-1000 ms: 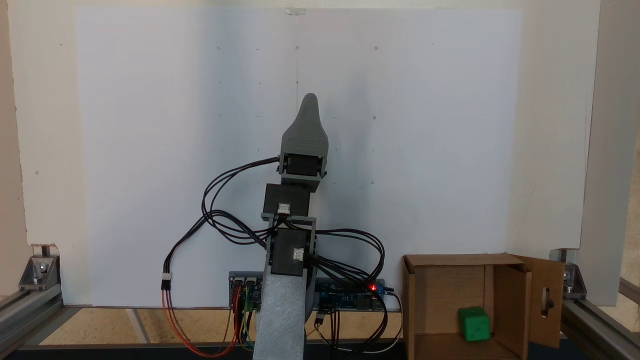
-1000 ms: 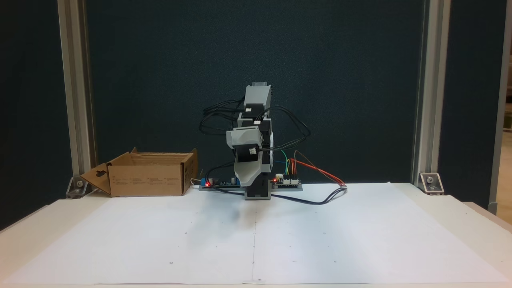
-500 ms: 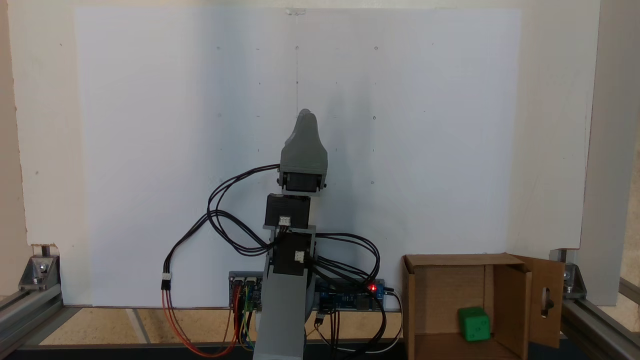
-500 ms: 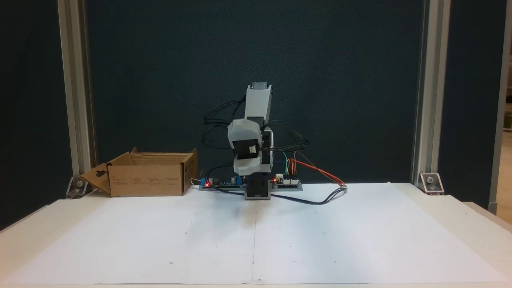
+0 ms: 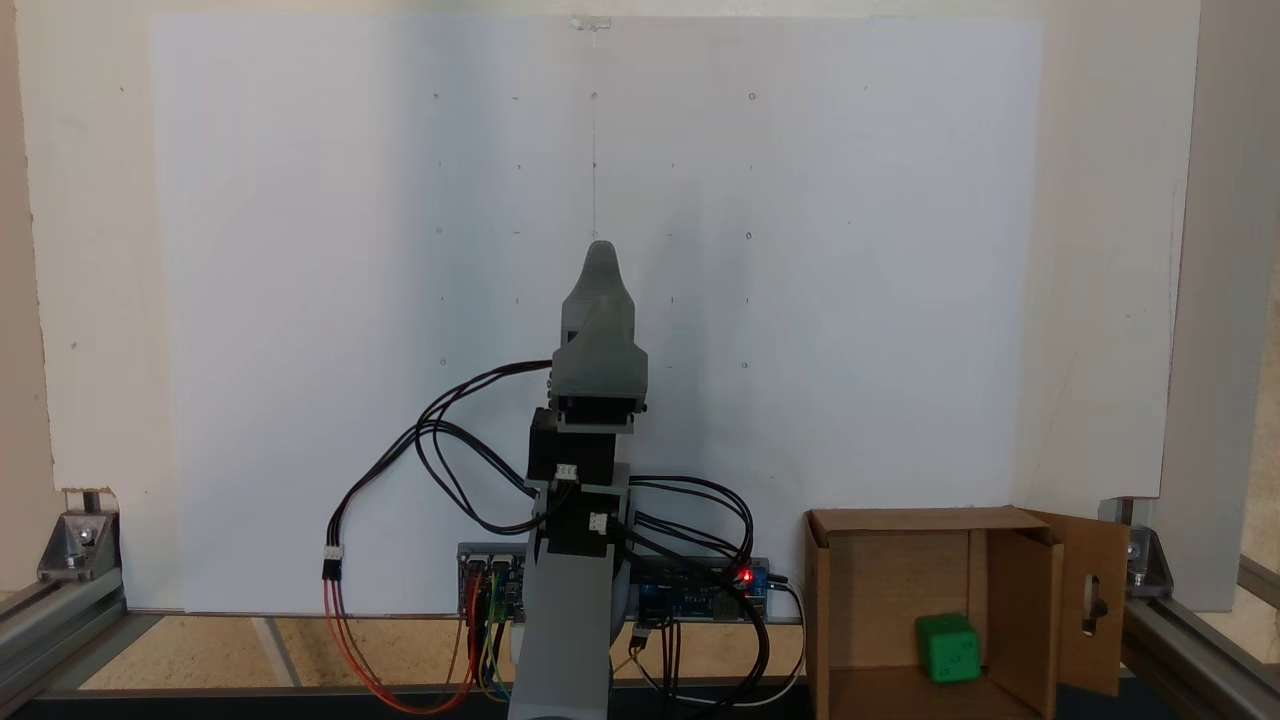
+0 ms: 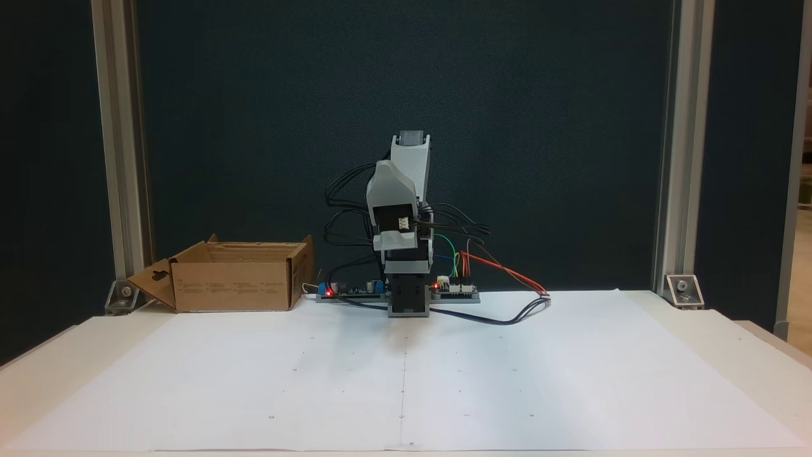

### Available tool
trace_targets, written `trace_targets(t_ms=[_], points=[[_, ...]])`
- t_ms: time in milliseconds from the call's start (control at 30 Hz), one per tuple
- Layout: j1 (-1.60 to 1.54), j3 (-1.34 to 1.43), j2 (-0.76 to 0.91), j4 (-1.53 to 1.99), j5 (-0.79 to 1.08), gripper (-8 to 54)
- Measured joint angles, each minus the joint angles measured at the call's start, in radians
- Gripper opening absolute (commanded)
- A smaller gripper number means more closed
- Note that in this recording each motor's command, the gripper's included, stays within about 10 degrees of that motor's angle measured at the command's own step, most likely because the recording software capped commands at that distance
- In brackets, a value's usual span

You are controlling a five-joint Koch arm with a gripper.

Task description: Grasp a green dice and put it in the bin.

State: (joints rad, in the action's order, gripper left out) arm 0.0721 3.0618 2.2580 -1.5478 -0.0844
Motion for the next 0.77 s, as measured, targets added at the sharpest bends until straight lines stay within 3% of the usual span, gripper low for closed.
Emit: trace_targets(t_ms=[767], points=[[0.006,0.015,0.000,-0.002,0.000,44.5]])
